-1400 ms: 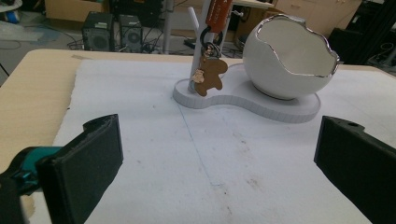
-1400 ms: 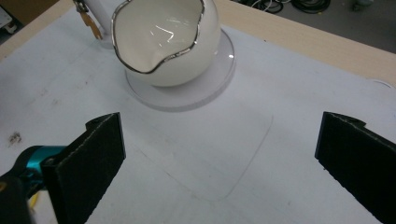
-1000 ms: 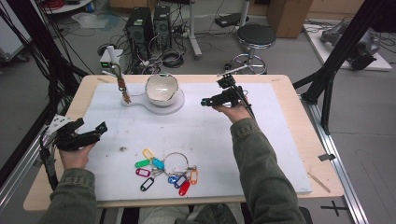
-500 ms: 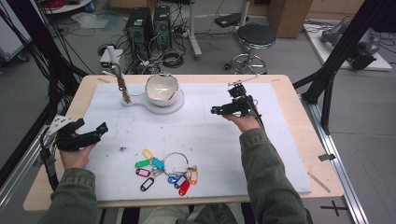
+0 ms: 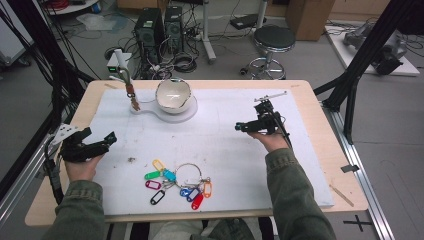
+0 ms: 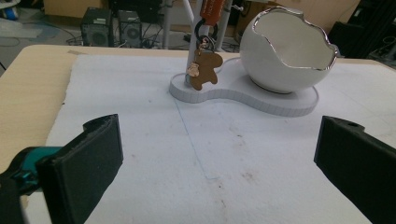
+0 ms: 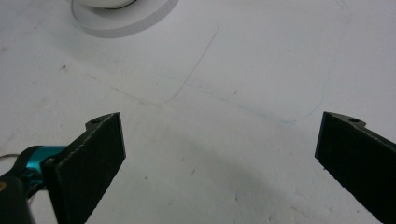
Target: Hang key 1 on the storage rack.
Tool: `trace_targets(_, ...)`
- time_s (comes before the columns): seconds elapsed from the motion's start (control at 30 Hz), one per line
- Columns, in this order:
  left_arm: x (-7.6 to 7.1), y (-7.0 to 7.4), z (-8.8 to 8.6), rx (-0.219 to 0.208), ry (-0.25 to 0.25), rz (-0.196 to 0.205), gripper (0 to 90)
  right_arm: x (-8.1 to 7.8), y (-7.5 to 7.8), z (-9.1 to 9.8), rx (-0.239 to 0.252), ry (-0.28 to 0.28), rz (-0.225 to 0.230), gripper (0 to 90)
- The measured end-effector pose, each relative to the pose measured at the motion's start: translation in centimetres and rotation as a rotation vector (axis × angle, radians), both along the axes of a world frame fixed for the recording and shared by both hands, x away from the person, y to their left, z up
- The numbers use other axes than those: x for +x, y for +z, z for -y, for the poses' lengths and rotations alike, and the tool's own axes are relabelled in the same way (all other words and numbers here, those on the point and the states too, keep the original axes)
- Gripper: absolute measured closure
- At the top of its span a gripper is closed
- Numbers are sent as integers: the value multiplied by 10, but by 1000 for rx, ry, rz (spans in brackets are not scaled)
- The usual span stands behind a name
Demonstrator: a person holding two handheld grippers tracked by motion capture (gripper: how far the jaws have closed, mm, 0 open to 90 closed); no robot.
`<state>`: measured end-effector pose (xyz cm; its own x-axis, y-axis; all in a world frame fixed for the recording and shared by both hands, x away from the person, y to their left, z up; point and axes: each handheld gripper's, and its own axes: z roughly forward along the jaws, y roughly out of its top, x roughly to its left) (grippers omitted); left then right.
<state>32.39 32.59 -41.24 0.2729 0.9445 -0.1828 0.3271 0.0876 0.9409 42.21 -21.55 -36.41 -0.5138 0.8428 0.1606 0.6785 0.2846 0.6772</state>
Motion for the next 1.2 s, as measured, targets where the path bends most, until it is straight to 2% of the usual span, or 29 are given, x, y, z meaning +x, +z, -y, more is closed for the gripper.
trace_targets(0.33, 0, 0, 1, 5, 2, -5, 17, -20, -10, 11, -8, -9, 10, 6)
trace_targets(0.53, -1, -1, 2, 6, 1, -9, 17, -35, -10, 16, -4, -16, 45, 6)
trace_targets(0.77, -1, -1, 3, 7, 1, -10, 17, -50, -17, 27, 9, -53, 72, 6)
trace_targets(1.2, -1, 0, 3, 5, -2, -9, 17, -65, -32, 43, 14, -104, 107, 6)
